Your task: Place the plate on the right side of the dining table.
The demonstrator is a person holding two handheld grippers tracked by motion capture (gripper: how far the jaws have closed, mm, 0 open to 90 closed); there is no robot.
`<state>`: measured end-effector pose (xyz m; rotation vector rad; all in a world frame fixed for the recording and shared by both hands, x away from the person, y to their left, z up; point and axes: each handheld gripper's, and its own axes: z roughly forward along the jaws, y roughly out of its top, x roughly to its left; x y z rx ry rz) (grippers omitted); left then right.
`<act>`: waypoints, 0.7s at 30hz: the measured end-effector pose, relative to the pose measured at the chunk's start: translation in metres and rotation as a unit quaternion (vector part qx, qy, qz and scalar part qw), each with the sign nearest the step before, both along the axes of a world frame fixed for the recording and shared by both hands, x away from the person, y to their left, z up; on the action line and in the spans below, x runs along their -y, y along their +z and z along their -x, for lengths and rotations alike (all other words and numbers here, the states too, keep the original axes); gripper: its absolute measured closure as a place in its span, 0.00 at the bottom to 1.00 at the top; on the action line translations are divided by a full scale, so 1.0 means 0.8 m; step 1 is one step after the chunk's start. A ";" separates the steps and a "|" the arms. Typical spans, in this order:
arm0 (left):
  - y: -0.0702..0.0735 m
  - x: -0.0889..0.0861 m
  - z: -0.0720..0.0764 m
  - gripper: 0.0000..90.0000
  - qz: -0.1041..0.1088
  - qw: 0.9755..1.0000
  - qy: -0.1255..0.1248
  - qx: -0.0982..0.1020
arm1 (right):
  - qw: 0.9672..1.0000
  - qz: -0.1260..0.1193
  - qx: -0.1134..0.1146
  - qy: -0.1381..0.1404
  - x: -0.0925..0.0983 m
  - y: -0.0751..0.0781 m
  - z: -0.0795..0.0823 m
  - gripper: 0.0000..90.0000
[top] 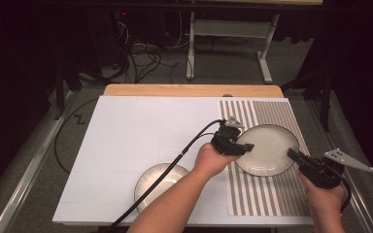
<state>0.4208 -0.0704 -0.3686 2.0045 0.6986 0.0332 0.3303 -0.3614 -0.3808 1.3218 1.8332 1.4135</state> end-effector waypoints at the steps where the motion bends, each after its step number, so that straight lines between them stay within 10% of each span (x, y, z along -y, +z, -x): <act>1: -0.002 0.003 -0.001 0.72 -0.001 1.000 0.000 -0.001 | 1.000 0.001 -0.001 -0.002 0.002 -0.001 0.000 0.95; 21: -0.043 0.026 -0.024 0.68 0.015 0.999 0.012 -0.033 | 0.999 0.022 -0.008 -0.033 0.016 -0.017 -0.013 0.96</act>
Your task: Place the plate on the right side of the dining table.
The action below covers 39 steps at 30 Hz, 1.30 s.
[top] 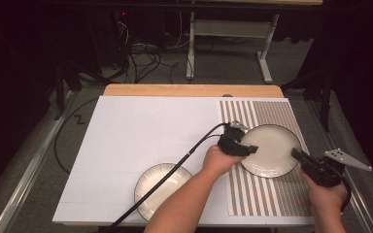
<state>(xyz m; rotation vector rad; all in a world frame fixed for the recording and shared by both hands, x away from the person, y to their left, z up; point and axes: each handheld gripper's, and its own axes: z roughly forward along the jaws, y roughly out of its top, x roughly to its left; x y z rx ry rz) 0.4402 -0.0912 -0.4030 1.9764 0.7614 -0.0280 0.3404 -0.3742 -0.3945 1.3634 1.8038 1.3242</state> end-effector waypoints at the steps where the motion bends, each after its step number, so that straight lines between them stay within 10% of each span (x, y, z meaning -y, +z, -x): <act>1: 0.000 0.000 0.000 0.67 -0.001 1.000 0.002 0.000 | 1.000 0.000 0.000 0.000 0.000 0.000 0.000 0.96; 16: 0.016 -0.028 0.003 0.51 -0.024 0.997 0.065 0.016 | 1.000 0.005 -0.003 -0.007 -0.001 -0.001 -0.009 0.97; 29: 0.045 -0.154 0.067 0.48 -0.002 0.994 0.080 0.081 | 0.999 0.020 -0.021 -0.015 -0.010 0.004 -0.027 0.96; 39: 0.054 -0.268 0.134 0.42 -0.005 0.985 0.099 0.143 | 0.998 0.028 -0.051 -0.029 -0.014 0.004 -0.046 0.95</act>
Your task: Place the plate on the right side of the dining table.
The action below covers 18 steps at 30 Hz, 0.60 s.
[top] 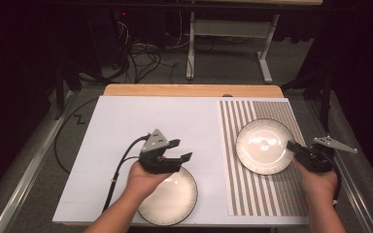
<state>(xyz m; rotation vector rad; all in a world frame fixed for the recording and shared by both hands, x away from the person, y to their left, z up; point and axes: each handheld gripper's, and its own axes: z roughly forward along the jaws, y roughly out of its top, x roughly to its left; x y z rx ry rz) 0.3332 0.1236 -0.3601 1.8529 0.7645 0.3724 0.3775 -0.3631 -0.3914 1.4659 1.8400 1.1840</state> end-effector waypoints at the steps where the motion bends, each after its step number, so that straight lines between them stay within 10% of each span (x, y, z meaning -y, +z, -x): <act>1: -0.002 -0.014 0.006 0.42 0.001 1.000 0.006 0.006 | 1.000 0.000 -0.003 -0.001 0.000 0.000 -0.002 0.95; 11: -0.038 -0.141 0.040 0.26 0.023 0.993 0.111 0.022 | 0.999 -0.010 -0.036 -0.017 0.000 -0.004 -0.021 0.93; 18: -0.055 -0.168 0.038 0.22 0.049 0.990 0.135 0.008 | 0.996 -0.029 -0.072 -0.039 0.008 -0.018 -0.031 0.91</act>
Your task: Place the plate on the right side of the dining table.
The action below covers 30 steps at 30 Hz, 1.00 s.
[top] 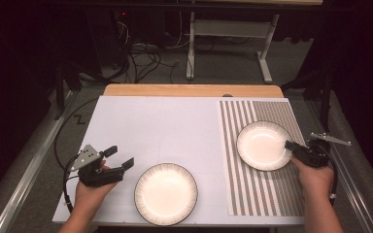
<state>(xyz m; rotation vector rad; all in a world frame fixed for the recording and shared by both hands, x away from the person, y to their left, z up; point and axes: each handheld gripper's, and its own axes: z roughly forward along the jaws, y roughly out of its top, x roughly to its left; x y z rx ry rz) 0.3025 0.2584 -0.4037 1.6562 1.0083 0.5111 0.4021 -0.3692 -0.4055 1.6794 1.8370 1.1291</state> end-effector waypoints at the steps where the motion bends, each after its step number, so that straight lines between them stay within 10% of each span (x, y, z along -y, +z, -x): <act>1: -0.001 0.000 -0.001 0.22 0.001 1.000 0.000 0.000 | 1.000 0.000 0.000 -0.001 0.001 -0.002 -0.002 0.91; 10: -0.006 -0.005 -0.004 0.19 -0.003 1.000 0.008 -0.012 | 1.000 -0.012 -0.020 -0.016 0.004 -0.017 -0.009 0.89; 18: -0.007 -0.001 0.001 0.14 -0.025 1.000 0.011 -0.008 | 0.999 0.027 -0.020 -0.016 0.000 -0.023 -0.007 0.80; 30: -0.006 0.000 0.009 0.04 -0.024 1.000 0.008 0.001 | 0.992 0.085 0.093 0.009 -0.037 0.010 0.050 0.40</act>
